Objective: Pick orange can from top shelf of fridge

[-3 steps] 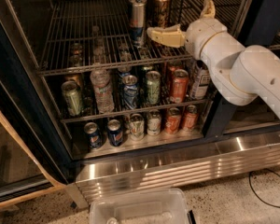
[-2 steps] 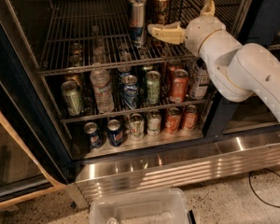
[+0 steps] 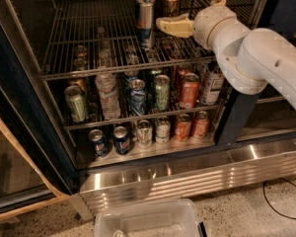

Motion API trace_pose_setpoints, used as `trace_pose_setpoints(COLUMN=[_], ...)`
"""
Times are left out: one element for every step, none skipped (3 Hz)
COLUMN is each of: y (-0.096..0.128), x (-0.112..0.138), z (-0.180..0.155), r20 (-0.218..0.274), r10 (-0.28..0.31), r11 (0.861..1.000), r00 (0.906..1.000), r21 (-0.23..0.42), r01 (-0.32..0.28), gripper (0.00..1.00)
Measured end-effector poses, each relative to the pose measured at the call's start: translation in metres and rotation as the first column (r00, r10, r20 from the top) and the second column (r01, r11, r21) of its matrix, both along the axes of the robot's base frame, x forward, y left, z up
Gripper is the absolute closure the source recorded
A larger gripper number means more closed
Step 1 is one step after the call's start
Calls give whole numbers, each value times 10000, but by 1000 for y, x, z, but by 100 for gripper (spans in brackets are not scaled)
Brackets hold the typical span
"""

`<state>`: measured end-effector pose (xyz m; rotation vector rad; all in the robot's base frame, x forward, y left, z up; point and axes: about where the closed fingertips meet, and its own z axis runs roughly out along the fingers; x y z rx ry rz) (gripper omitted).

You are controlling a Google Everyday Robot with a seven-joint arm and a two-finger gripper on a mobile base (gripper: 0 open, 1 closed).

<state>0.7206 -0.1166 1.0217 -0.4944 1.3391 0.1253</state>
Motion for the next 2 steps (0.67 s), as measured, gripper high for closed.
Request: trace_pose_setpoints(y=[-7, -16], x=[8, 13], z=[2, 2], r20=[-298, -462], r10=[-539, -981], r11=[9974, 9922], r00=[9981, 9941], r21=[-504, -812], r01=[523, 942], gripper=[0, 0])
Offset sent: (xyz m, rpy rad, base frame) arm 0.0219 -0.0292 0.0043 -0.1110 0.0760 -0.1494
